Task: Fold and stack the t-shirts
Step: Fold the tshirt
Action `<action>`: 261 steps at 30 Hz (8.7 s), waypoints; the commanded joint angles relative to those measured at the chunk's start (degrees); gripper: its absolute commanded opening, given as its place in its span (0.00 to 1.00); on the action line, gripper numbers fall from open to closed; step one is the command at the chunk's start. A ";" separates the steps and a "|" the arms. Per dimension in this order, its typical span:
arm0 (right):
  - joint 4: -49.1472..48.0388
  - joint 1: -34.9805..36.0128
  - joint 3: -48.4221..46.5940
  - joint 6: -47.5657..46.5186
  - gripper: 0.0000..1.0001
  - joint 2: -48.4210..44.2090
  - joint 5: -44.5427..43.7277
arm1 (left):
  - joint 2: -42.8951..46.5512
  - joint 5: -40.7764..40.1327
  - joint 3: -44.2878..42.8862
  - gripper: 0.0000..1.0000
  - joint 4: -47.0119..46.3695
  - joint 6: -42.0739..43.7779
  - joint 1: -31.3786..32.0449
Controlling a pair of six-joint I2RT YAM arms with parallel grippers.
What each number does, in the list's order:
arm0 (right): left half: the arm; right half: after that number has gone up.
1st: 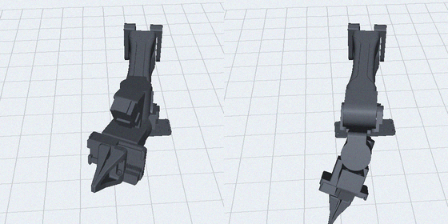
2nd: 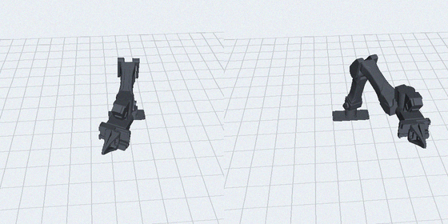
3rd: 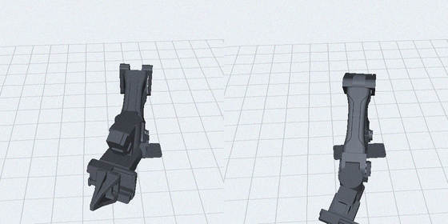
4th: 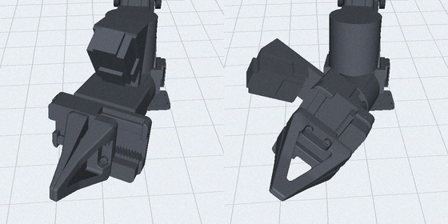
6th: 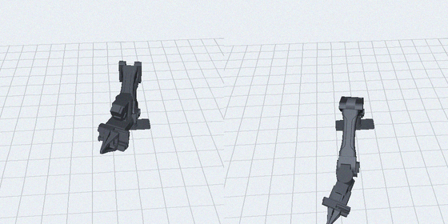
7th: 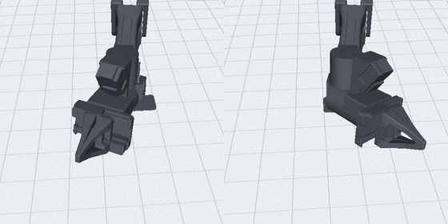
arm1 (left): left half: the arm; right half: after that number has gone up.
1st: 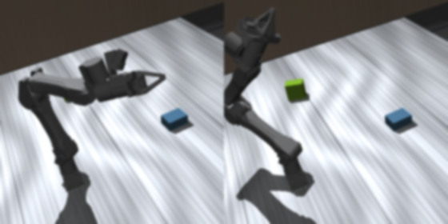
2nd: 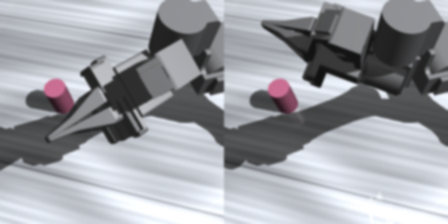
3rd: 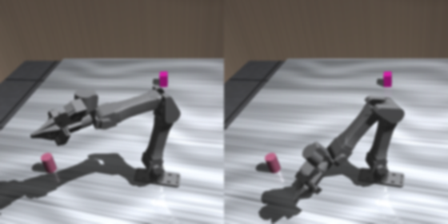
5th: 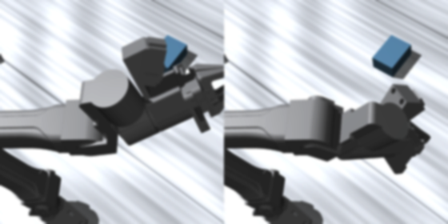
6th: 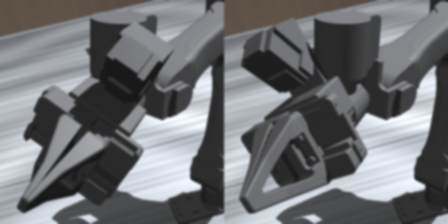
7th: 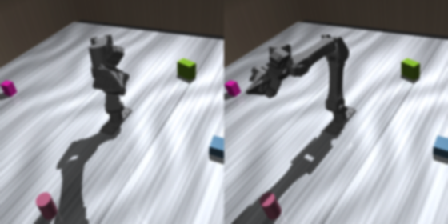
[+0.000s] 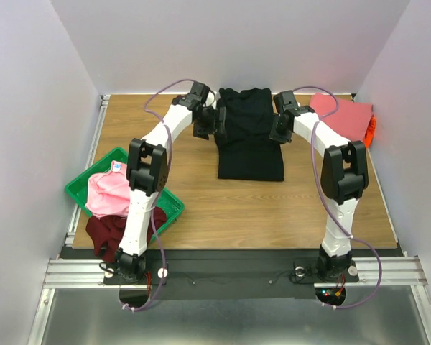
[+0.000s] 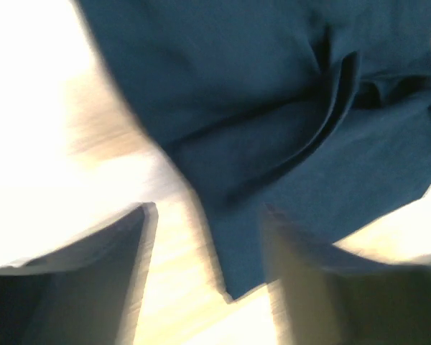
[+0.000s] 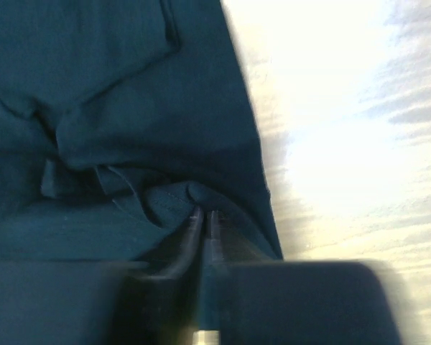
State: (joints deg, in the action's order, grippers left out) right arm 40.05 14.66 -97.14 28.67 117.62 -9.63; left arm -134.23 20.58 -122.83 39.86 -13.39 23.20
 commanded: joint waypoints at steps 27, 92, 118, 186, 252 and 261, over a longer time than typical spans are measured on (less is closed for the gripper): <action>-2.26 4.68 -6.83 -2.39 0.57 1.55 18.06 | 19.63 6.06 33.96 0.99 -34.05 6.62 9.58; -4.54 -1.38 17.24 4.20 0.58 -15.83 14.10 | 25.25 -10.65 36.70 0.99 -20.61 4.60 7.48; -8.32 2.92 32.28 7.02 0.52 -15.76 15.34 | 27.09 -3.09 38.97 0.99 -16.30 4.86 4.84; -5.60 3.45 34.39 6.93 0.00 -16.81 13.67 | 20.77 -4.49 44.78 0.38 -20.52 6.27 5.54; 9.53 5.30 8.04 8.34 0.00 -21.65 -3.99 | 23.32 6.85 15.26 0.00 1.19 -4.90 3.26; 6.18 4.07 1.18 5.44 0.00 -14.89 -4.35 | 18.31 8.34 5.95 0.00 1.80 -4.98 0.53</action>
State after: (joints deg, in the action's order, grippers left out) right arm 49.95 19.16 -91.50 35.86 100.90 -11.68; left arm -114.48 27.64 -110.72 41.34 -19.53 24.75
